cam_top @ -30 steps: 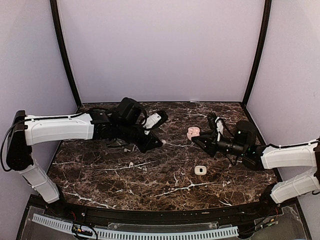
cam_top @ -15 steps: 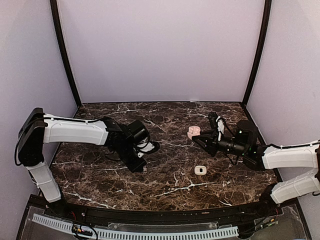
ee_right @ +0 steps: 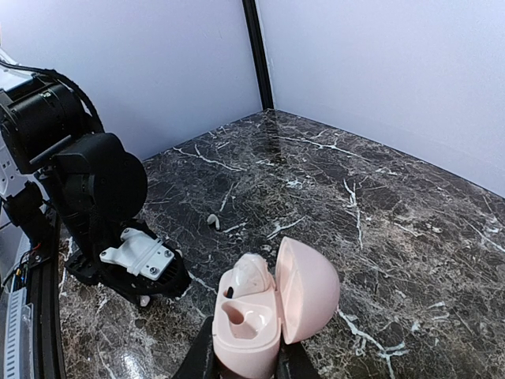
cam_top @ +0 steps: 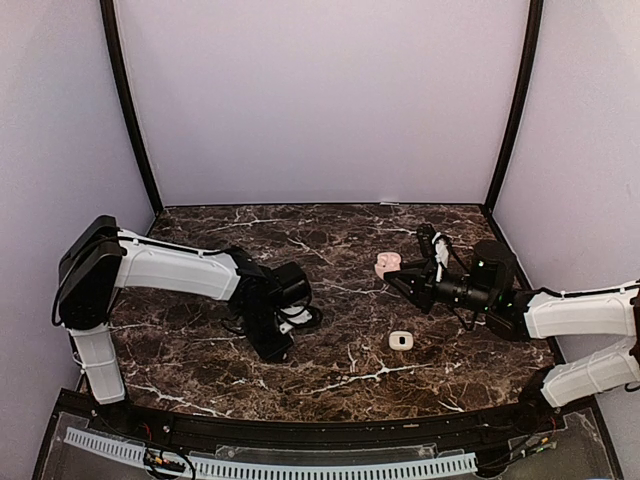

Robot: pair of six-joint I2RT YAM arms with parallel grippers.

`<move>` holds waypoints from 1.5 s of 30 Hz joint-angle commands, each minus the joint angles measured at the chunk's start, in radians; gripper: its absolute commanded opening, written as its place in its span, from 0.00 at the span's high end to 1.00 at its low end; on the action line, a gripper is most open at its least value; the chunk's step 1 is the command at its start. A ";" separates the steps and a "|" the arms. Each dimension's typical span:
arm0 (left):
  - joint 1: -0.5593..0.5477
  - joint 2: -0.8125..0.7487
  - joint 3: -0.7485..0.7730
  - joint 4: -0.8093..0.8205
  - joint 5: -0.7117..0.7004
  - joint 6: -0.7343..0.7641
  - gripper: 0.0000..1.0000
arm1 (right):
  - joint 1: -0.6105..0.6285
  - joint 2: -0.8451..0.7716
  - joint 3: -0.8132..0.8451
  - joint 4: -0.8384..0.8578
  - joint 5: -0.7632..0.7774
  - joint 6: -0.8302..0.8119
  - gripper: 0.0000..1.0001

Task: Insert the wireless bluetooth earbuds into the charging case
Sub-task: Place the right earbud at the center of the board, then pick up the right earbud from the center of the board.

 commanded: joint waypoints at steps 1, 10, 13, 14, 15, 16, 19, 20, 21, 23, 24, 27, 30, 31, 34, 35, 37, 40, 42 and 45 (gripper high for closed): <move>-0.008 0.017 0.039 -0.059 -0.013 -0.004 0.76 | -0.005 -0.007 -0.002 0.039 0.005 -0.013 1.00; -0.011 0.060 0.097 -0.083 0.002 0.002 0.70 | -0.005 -0.012 -0.004 0.039 0.009 -0.016 1.00; -0.011 0.073 0.103 -0.088 0.009 0.004 0.70 | -0.005 -0.015 -0.004 0.037 0.009 -0.018 1.00; -0.011 0.075 0.104 -0.089 0.009 0.006 0.70 | -0.005 -0.014 -0.004 0.036 0.009 -0.019 1.00; -0.011 0.079 0.104 -0.090 0.010 0.006 0.70 | -0.005 -0.016 -0.004 0.037 0.009 -0.019 1.00; -0.012 0.080 0.103 -0.090 0.010 0.006 0.71 | -0.005 -0.016 -0.005 0.038 0.010 -0.019 1.00; -0.011 0.086 0.102 -0.087 0.010 0.006 0.72 | -0.005 -0.016 -0.005 0.040 0.011 -0.018 1.00; -0.011 0.088 0.103 -0.084 0.012 0.006 0.73 | -0.006 -0.016 -0.005 0.040 0.010 -0.017 1.00; -0.011 0.091 0.104 -0.084 0.014 0.007 0.73 | -0.005 -0.016 -0.006 0.040 0.009 -0.017 1.00; -0.011 0.096 0.105 -0.081 0.019 0.008 0.75 | -0.005 -0.017 -0.007 0.038 0.012 -0.019 1.00; -0.011 0.098 0.105 -0.079 0.019 0.008 0.76 | -0.005 -0.019 -0.008 0.038 0.012 -0.018 1.00; -0.011 0.104 0.104 -0.075 0.025 0.010 0.78 | -0.005 -0.021 -0.008 0.037 0.015 -0.021 1.00; -0.010 0.109 0.102 -0.069 0.036 0.015 0.79 | -0.005 -0.020 -0.008 0.036 0.015 -0.021 1.00; -0.010 0.110 0.101 -0.067 0.037 0.015 0.80 | -0.005 -0.023 -0.007 0.035 0.015 -0.021 1.00; -0.010 0.113 0.099 -0.067 0.042 0.014 0.83 | -0.005 -0.026 -0.008 0.032 0.017 -0.022 1.00; -0.010 0.114 0.098 -0.067 0.042 0.014 0.83 | -0.005 -0.025 -0.008 0.031 0.018 -0.023 1.00; -0.010 0.114 0.098 -0.069 0.042 0.016 0.84 | -0.005 -0.026 -0.008 0.031 0.018 -0.024 1.00; -0.010 0.109 0.101 -0.068 0.037 0.016 0.84 | -0.005 -0.023 -0.007 0.031 0.019 -0.022 1.00; -0.010 0.101 0.103 -0.066 0.032 0.015 0.84 | -0.006 -0.023 -0.007 0.031 0.019 -0.022 1.00; -0.010 0.080 0.106 -0.057 0.015 0.013 0.85 | -0.006 -0.019 -0.004 0.029 0.020 -0.022 1.00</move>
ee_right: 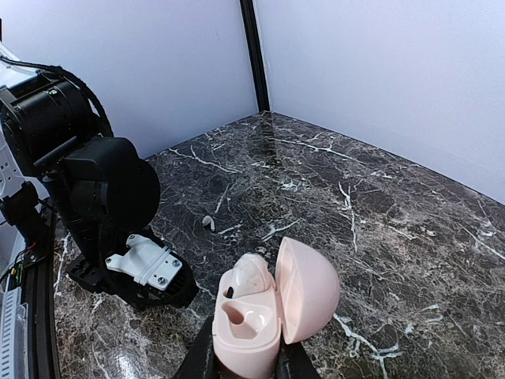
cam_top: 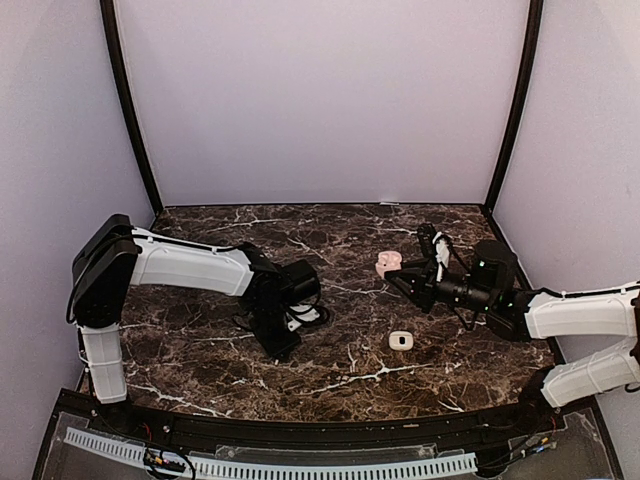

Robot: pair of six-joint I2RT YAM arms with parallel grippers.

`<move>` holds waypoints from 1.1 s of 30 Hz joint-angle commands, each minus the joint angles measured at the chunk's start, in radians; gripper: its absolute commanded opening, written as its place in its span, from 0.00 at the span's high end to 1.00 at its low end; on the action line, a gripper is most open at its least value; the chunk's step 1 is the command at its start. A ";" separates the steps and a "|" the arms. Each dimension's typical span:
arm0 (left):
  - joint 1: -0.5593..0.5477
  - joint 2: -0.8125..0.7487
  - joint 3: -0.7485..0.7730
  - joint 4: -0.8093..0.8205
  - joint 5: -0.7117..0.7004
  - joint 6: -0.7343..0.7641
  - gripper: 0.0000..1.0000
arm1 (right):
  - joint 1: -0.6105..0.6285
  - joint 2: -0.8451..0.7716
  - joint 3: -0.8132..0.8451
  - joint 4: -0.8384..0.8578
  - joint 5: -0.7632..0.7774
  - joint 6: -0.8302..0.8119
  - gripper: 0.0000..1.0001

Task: Insert the wireless bluetooth earbuds into the charging case
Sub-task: Pick up the right earbud from the center of the board, then insert the right earbud into the right side groove of the charging case.

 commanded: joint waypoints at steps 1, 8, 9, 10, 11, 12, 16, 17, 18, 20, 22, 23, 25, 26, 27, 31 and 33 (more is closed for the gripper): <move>-0.005 -0.011 0.004 0.002 0.005 0.004 0.85 | -0.006 -0.012 -0.001 0.028 0.006 -0.006 1.00; -0.001 -0.109 0.003 0.067 -0.051 -0.005 0.86 | -0.005 -0.001 0.005 0.028 -0.002 0.002 1.00; 0.002 -0.118 0.003 0.073 -0.059 -0.007 0.86 | -0.006 0.000 0.006 0.028 -0.004 0.003 1.00; 0.003 -0.136 0.002 0.088 -0.076 -0.009 0.86 | -0.005 0.002 0.007 0.029 -0.006 0.005 1.00; 0.003 -0.147 0.001 0.104 -0.096 -0.009 0.86 | -0.006 0.005 0.008 0.031 -0.009 0.006 1.00; 0.004 -0.170 -0.001 0.114 -0.104 -0.012 0.86 | -0.005 0.012 0.008 0.034 -0.012 0.009 1.00; 0.011 -0.272 -0.010 0.198 -0.140 -0.010 0.86 | -0.005 0.040 0.015 0.057 -0.067 0.029 1.00; 0.010 -0.320 -0.014 0.243 -0.145 -0.007 0.86 | -0.005 0.048 0.017 0.067 -0.086 0.037 1.00; 0.011 -0.345 -0.023 0.269 -0.151 -0.004 0.86 | -0.004 0.055 0.021 0.078 -0.107 0.043 1.00; 0.010 -0.432 -0.054 0.378 -0.149 0.012 0.86 | -0.001 0.076 0.034 0.096 -0.153 0.060 1.00; 0.009 -0.524 -0.092 0.490 -0.117 0.027 0.86 | 0.004 0.098 0.047 0.119 -0.195 0.078 1.00; 0.008 -0.575 -0.102 0.560 -0.107 0.043 0.86 | 0.011 0.110 0.058 0.126 -0.211 0.086 1.00; 0.003 -0.631 -0.132 0.636 -0.085 0.072 0.85 | 0.032 0.133 0.081 0.134 -0.230 0.093 1.00; -0.003 -0.641 -0.133 0.665 -0.078 0.082 0.85 | 0.044 0.147 0.094 0.136 -0.235 0.092 1.00; -0.009 -0.652 -0.131 0.675 -0.077 0.097 0.85 | 0.059 0.158 0.110 0.140 -0.241 0.090 1.00; -0.042 -0.655 -0.121 0.715 -0.045 0.134 0.85 | 0.109 0.199 0.179 0.143 -0.253 0.063 1.00; -0.063 -0.650 -0.119 0.733 -0.041 0.148 0.85 | 0.138 0.207 0.203 0.130 -0.244 0.020 1.00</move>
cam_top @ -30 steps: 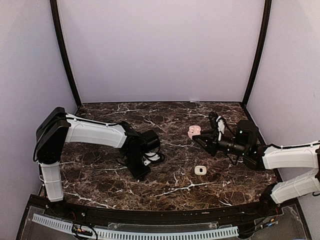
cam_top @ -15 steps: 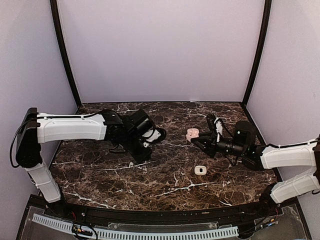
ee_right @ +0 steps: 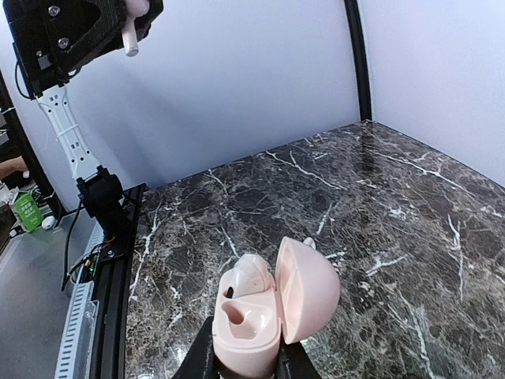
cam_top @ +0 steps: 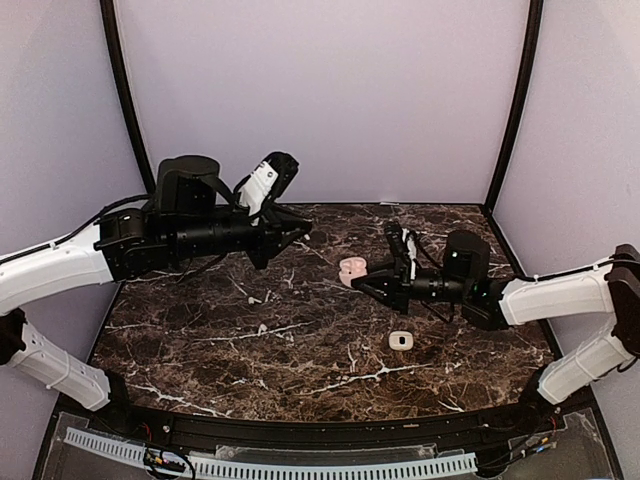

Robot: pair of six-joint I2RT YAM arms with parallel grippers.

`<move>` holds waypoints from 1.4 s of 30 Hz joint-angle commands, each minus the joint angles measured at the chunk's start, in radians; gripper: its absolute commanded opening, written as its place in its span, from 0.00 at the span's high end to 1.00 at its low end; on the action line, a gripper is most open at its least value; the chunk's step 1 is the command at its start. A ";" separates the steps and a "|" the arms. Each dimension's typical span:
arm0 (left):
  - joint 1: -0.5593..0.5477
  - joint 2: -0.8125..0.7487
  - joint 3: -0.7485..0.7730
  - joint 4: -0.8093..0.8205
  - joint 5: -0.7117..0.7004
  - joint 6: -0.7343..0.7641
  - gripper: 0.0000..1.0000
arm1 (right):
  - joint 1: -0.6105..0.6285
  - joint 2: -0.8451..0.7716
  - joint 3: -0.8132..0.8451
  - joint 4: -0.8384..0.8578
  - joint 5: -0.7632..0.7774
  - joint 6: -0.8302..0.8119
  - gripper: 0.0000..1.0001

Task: Insert the wireless bluetooth earbuds into the charging case
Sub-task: Insert the right earbud into the right side groove of the charging case.

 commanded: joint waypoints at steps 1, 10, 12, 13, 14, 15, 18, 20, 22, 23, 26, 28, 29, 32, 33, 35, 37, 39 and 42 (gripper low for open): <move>-0.047 0.021 -0.014 0.084 0.042 0.061 0.85 | 0.060 0.017 0.073 0.044 -0.014 -0.084 1.00; -0.098 0.069 -0.007 0.106 0.042 0.104 0.87 | 0.105 0.033 0.126 0.023 -0.003 -0.140 1.00; -0.102 0.076 -0.008 0.110 0.033 0.106 0.87 | 0.109 0.034 0.130 0.024 -0.002 -0.140 1.00; -0.102 0.081 -0.008 0.111 0.032 0.110 0.87 | 0.110 0.033 0.133 0.021 0.000 -0.140 1.00; -0.104 0.083 -0.008 0.109 0.029 0.111 0.87 | 0.112 0.035 0.136 0.019 0.004 -0.140 1.00; -0.105 0.087 -0.007 0.108 0.026 0.113 0.87 | 0.112 0.036 0.141 0.018 0.004 -0.139 1.00; -0.108 0.100 -0.004 0.102 0.022 0.117 0.87 | 0.115 0.036 0.151 0.012 0.004 -0.138 1.00; -0.111 0.105 -0.001 0.096 -0.002 0.120 0.87 | 0.117 0.036 0.155 0.012 0.002 -0.134 1.00; -0.114 0.113 0.004 0.086 -0.019 0.124 0.87 | 0.120 0.035 0.157 0.012 0.000 -0.130 1.00; -0.115 0.116 0.008 0.082 -0.022 0.127 0.87 | 0.122 0.034 0.159 0.009 -0.001 -0.129 1.00; -0.118 0.129 0.016 0.067 -0.044 0.132 0.87 | 0.127 0.031 0.160 0.007 -0.003 -0.129 1.00; -0.120 0.136 0.022 0.061 -0.052 0.137 0.87 | 0.129 0.029 0.159 0.005 -0.006 -0.131 1.00; -0.120 0.137 0.023 0.060 -0.057 0.137 0.87 | 0.131 0.027 0.158 0.005 -0.006 -0.132 1.00; -0.120 0.143 0.027 0.053 -0.068 0.139 0.88 | 0.131 0.021 0.153 0.001 -0.005 -0.137 1.00; -0.121 0.142 0.028 0.047 -0.074 0.141 0.88 | 0.131 0.018 0.150 -0.001 -0.006 -0.138 1.00; -0.121 0.142 0.028 0.039 -0.084 0.145 0.88 | 0.131 0.016 0.149 -0.007 0.000 -0.142 1.00; -0.122 0.140 0.030 0.030 -0.085 0.148 0.88 | 0.131 0.013 0.148 -0.009 0.002 -0.146 1.00; -0.122 0.139 0.030 0.019 -0.077 0.149 0.88 | 0.130 0.014 0.150 -0.009 0.005 -0.146 1.00; -0.123 0.137 0.033 0.006 -0.065 0.153 0.88 | 0.131 0.018 0.155 -0.010 0.010 -0.147 1.00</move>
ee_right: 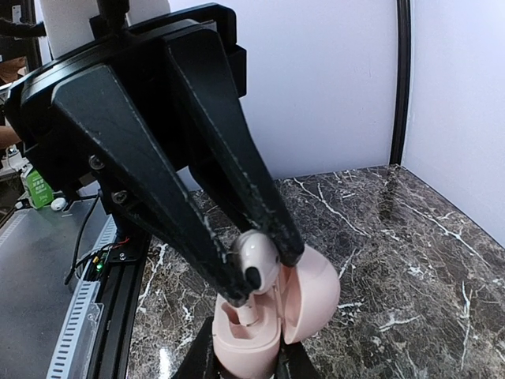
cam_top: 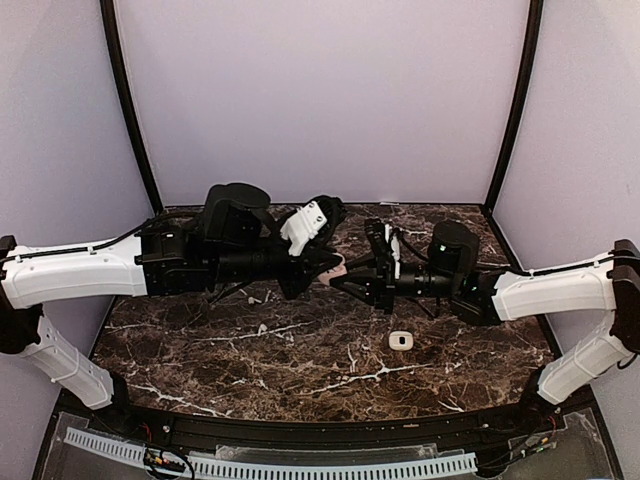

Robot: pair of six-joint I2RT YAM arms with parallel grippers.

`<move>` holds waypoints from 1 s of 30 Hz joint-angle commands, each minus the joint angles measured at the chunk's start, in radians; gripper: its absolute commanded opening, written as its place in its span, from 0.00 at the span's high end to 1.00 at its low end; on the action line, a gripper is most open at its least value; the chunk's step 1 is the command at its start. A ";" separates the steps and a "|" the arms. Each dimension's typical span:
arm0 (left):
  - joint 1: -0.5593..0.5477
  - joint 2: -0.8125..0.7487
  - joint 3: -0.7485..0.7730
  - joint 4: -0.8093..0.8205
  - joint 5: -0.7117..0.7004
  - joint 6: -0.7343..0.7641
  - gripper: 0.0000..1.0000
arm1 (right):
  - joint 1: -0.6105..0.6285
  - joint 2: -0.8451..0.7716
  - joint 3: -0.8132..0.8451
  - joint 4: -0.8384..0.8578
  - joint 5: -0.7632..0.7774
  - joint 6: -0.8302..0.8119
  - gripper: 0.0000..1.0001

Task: Insert the wireless bluetooth earbuds into the charging case
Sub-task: Insert the right earbud into the right side groove of the charging case.

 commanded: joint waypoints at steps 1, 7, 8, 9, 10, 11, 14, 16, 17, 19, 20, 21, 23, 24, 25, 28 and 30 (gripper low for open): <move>-0.008 -0.005 0.032 -0.058 0.003 0.017 0.88 | 0.009 -0.012 0.024 0.024 0.008 -0.008 1.00; -0.015 0.022 0.064 -0.115 0.008 0.032 0.88 | 0.009 -0.008 0.031 0.015 0.010 -0.015 1.00; -0.016 0.025 0.065 -0.115 0.003 0.030 0.88 | 0.009 -0.009 0.030 0.016 0.010 -0.016 1.00; -0.016 0.028 0.066 -0.116 0.001 0.030 0.88 | 0.009 -0.011 0.028 0.020 0.009 -0.014 1.00; -0.017 0.029 0.066 -0.115 -0.006 0.030 0.88 | 0.009 -0.010 0.027 0.020 0.009 -0.015 1.00; -0.017 0.034 0.066 -0.113 -0.009 0.026 0.88 | 0.009 -0.012 0.027 0.021 0.007 -0.015 1.00; -0.018 0.047 0.072 -0.113 0.012 0.015 0.88 | 0.010 -0.018 0.025 0.026 0.006 -0.014 1.00; -0.018 0.058 0.080 -0.117 0.032 0.008 0.88 | 0.009 -0.021 0.027 0.025 0.003 -0.016 1.00; -0.018 0.060 0.082 -0.118 0.037 0.007 0.88 | 0.009 -0.021 0.028 0.025 0.001 -0.018 1.00; -0.018 0.067 0.085 -0.119 0.046 0.007 0.88 | 0.009 -0.024 0.031 0.024 -0.002 -0.019 1.00; -0.018 0.071 0.087 -0.126 0.047 0.008 0.88 | 0.009 -0.025 0.030 0.023 -0.001 -0.022 1.00; -0.018 0.072 0.090 -0.130 0.046 0.009 0.88 | 0.009 -0.027 0.028 0.022 -0.001 -0.024 1.00; -0.018 0.072 0.093 -0.145 0.038 0.011 0.88 | 0.009 -0.031 0.024 0.021 0.004 -0.028 1.00; -0.018 0.068 0.094 -0.152 0.036 0.011 0.88 | 0.009 -0.034 0.022 0.021 0.008 -0.029 1.00; -0.018 0.066 0.092 -0.153 0.036 0.010 0.88 | 0.009 -0.036 0.020 0.019 0.008 -0.030 1.00; -0.018 0.060 0.090 -0.170 0.036 0.009 0.88 | 0.009 -0.040 0.020 0.017 0.005 -0.033 1.00; -0.018 0.060 0.086 -0.178 0.039 0.008 0.88 | 0.009 -0.040 0.020 0.019 -0.001 -0.033 1.00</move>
